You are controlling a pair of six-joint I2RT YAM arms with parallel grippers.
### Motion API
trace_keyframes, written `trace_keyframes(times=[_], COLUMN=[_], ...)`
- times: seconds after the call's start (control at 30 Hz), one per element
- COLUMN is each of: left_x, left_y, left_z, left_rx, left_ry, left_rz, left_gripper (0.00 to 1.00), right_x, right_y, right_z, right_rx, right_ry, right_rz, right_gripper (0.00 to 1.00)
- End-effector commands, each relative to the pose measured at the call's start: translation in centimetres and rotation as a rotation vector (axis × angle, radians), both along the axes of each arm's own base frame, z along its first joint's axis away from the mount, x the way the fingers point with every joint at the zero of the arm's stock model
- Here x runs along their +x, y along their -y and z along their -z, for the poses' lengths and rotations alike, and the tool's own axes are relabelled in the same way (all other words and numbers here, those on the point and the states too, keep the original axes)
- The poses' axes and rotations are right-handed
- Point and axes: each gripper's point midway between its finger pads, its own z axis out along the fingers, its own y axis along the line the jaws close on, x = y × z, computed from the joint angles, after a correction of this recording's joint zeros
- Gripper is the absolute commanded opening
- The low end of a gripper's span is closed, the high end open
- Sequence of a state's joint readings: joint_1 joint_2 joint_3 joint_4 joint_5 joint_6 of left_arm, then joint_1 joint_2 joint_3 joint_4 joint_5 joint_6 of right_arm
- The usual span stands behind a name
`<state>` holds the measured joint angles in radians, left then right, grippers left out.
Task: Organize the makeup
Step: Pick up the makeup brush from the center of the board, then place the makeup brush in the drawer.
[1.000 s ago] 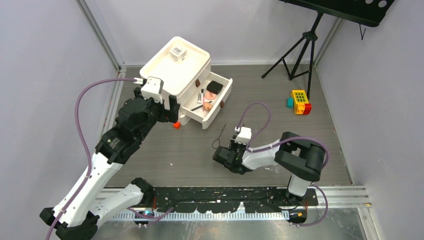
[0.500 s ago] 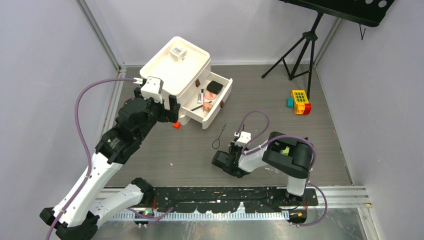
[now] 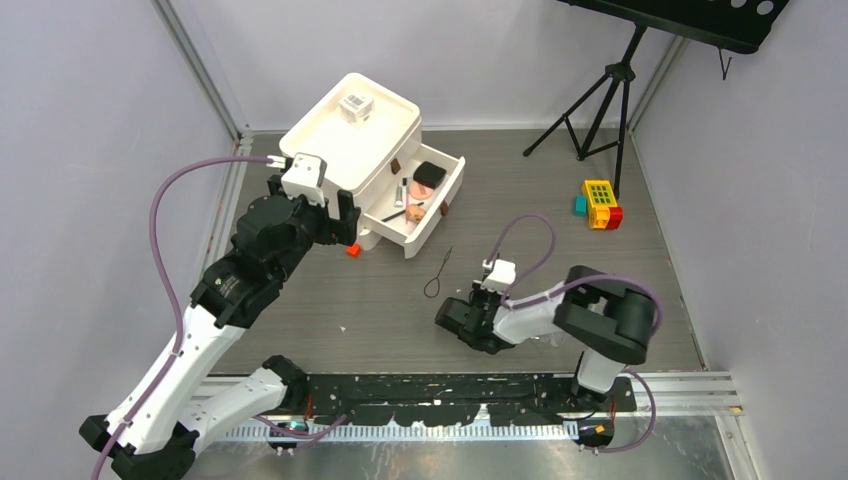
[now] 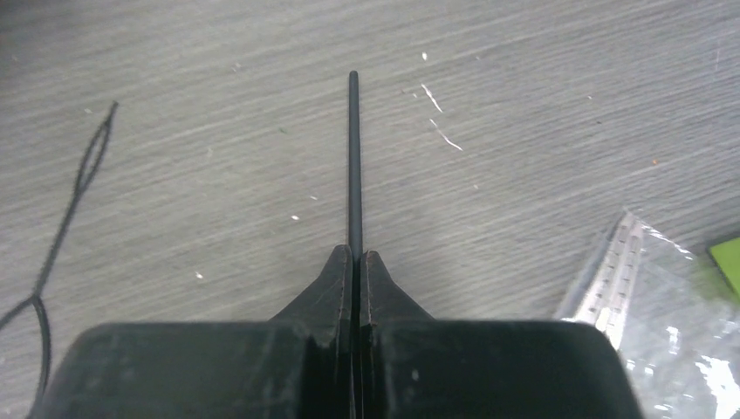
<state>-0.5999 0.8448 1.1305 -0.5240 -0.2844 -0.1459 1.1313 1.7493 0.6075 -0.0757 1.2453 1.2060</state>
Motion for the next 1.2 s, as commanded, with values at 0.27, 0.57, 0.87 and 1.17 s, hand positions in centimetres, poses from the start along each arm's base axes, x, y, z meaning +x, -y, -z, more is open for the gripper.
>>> trace_keyframes(times=[0.27, 0.57, 0.87, 1.17], left_x=[0.2, 0.4, 0.3, 0.4], left_y=[0.3, 0.1, -0.2, -0.5], left_z=[-1.0, -1.0, -1.1, -0.9], left_rx=[-0.022, -0.016, -0.017, -0.013], left_ry=[0.032, 0.033, 0.037, 0.039], left_rz=[0.011, -0.001, -0.009, -0.023], left_gripper=[0.88, 0.88, 0.88, 0.88], right_x=[0.2, 2.7, 8.7, 13.1], right_y=[2.5, 1.7, -5.5, -13.0], right_z=[-6.9, -12.2, -20.8, -24.3], right_rx=[0.138, 0.142, 0.364, 0.533], right_ry=[-0.032, 0.037, 0.186, 0.274], right_rz=[-0.045, -0.079, -0.190, -0.284], right_gripper=[0.00, 0.00, 0.00, 0.00])
